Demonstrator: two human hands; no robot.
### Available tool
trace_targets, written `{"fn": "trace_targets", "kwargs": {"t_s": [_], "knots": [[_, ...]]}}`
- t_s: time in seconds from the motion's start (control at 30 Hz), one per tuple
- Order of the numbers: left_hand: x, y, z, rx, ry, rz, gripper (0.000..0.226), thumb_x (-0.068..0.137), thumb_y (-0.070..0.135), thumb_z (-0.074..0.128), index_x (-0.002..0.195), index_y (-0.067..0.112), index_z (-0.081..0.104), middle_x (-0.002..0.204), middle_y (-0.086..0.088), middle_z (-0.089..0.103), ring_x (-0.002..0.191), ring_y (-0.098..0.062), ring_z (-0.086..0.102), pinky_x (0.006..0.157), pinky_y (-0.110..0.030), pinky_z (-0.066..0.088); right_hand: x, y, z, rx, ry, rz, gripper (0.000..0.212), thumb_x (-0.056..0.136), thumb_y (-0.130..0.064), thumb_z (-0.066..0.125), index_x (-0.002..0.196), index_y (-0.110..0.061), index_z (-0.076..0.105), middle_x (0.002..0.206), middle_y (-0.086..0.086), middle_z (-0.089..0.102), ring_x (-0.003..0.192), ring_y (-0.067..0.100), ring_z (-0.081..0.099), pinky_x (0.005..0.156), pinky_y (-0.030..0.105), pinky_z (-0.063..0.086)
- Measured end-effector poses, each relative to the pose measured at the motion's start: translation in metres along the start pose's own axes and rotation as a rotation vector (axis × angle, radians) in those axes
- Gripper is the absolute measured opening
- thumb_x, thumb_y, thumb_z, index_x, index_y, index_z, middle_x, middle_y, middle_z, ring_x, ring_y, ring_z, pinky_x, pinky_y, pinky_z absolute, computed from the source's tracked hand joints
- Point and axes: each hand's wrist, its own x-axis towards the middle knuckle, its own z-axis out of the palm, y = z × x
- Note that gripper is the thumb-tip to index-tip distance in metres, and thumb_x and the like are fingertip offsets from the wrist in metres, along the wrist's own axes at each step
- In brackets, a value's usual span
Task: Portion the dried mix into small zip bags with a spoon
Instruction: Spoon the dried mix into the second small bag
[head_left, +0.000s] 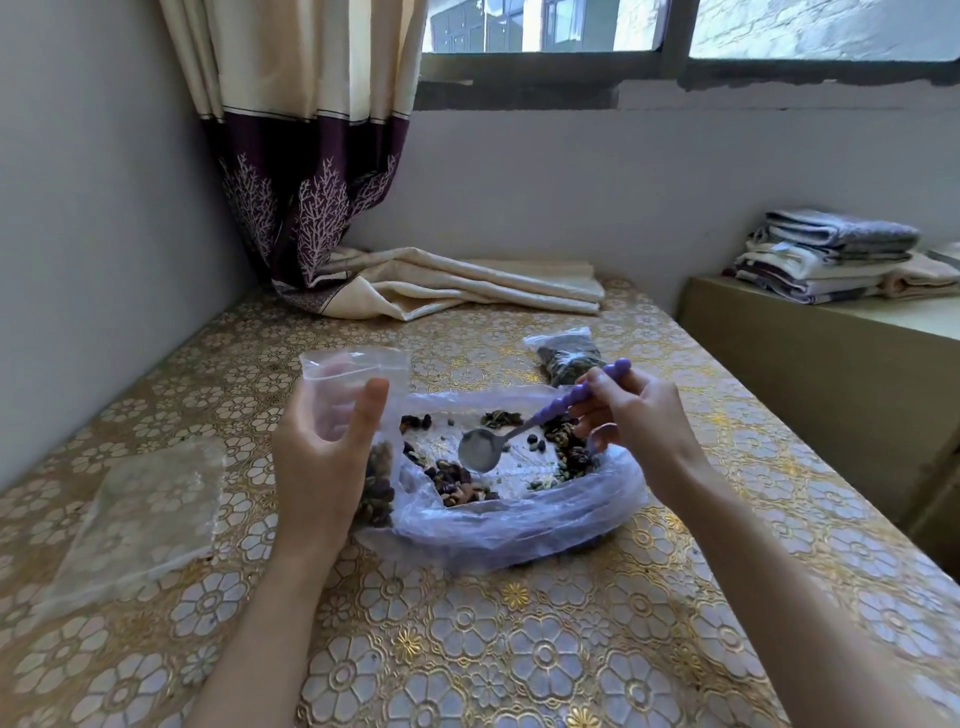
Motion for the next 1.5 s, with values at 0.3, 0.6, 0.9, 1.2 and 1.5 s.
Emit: {"fn": "trace_targets", "kwargs": {"t_s": [0.3,0.6,0.9,1.2,1.5], "knots": [[0.000,0.002,0.002,0.010,-0.021,0.039,0.069,0.065,0.074,0.052,0.114,0.025,0.053,0.084,0.003,0.067,0.070,0.001,0.064,0.064,-0.008,0.047,-0.002,0.001,0.009,-0.038,-0.013,-0.100,0.025,0.097,-0.012,0.045,0.076,-0.004,0.057,0.059,0.002,0.068,0.049,0.012,0.056,0.043,0.020,0.041],[-0.002,0.004,0.004,0.027,-0.033,0.058,0.057,0.069,0.067,0.052,0.111,0.028,0.053,0.080,0.005,0.066,0.068,0.003,0.063,0.061,-0.006,0.045,-0.003,0.005,0.008,-0.036,-0.022,-0.034,0.028,0.096,-0.014,0.050,0.072,-0.004,0.060,0.060,0.008,0.066,0.047,0.015,0.055,0.040,0.021,0.040],[-0.002,0.002,0.005,0.032,-0.050,0.070,0.054,0.067,0.071,0.052,0.108,0.036,0.051,0.079,0.007,0.066,0.070,0.001,0.064,0.062,-0.005,0.045,-0.008,0.005,0.010,0.011,-0.049,0.006,0.024,0.097,-0.011,0.047,0.080,0.003,0.058,0.064,0.014,0.068,0.047,0.017,0.057,0.041,0.022,0.044],[-0.003,0.002,0.006,0.017,-0.036,0.061,0.052,0.067,0.069,0.052,0.107,0.036,0.051,0.078,0.008,0.065,0.068,0.003,0.063,0.059,-0.005,0.044,-0.011,0.006,0.025,0.064,-0.126,0.146,0.026,0.096,-0.011,0.049,0.079,0.003,0.062,0.072,0.018,0.070,0.052,0.019,0.062,0.042,0.020,0.045],[-0.003,0.003,0.007,0.004,-0.083,0.064,0.069,0.064,0.069,0.054,0.115,0.022,0.051,0.082,0.008,0.065,0.071,0.005,0.064,0.059,-0.005,0.045,-0.011,0.008,0.005,0.170,0.075,0.092,0.029,0.096,-0.013,0.049,0.073,0.000,0.061,0.057,0.009,0.068,0.047,0.015,0.060,0.040,0.018,0.044]]}}
